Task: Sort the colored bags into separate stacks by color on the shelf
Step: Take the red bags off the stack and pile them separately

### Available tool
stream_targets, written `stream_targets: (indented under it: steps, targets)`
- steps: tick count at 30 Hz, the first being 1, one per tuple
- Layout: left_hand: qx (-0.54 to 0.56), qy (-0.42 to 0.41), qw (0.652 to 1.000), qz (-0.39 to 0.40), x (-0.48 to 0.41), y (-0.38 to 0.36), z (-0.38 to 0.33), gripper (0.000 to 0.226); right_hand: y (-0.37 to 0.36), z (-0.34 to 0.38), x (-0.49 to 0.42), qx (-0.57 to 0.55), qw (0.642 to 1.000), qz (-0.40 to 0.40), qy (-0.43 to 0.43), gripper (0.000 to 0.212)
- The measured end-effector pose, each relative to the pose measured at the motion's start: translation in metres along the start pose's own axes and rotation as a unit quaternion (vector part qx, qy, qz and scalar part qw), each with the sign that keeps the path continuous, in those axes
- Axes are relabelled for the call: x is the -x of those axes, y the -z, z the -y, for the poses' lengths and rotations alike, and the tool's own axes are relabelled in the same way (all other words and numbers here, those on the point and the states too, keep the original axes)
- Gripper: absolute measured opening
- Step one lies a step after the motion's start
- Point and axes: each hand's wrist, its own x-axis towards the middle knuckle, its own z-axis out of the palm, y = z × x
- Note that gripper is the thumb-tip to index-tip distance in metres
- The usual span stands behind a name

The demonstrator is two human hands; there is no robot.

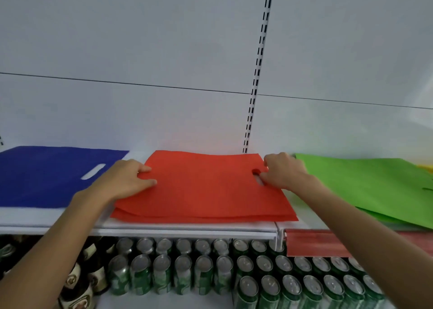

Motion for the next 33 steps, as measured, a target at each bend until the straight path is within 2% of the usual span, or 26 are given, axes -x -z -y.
stream_targets:
  steps: [11, 17, 26, 30, 33]
  targets:
    - [-0.021, -0.007, 1.000, 0.002, -0.001, -0.005, 0.003, 0.046, -0.014, -0.001, 0.001, -0.020, 1.000, -0.001, 0.003, 0.037]
    - [-0.034, -0.052, 0.997, -0.035, 0.007, -0.001, -0.027, 0.051, 0.013, -0.027, 0.001, -0.070, 0.993, -0.096, -0.018, 0.039]
    - [-0.017, -0.174, 0.982, -0.065, 0.029, -0.030, -0.167, 0.050, 0.037, -0.177, 0.027, -0.095, 0.977, -0.157, -0.106, 0.036]
    - [0.021, -0.216, 0.971, -0.102, 0.051, -0.060, -0.257, 0.047, 0.037, -0.272, 0.049, -0.086, 0.972, -0.193, -0.101, 0.039]
    - [0.044, -0.244, 0.966, -0.073, 0.069, -0.091, -0.333, 0.048, 0.033, -0.348, 0.066, -0.066, 0.976, -0.185, -0.095, 0.038]
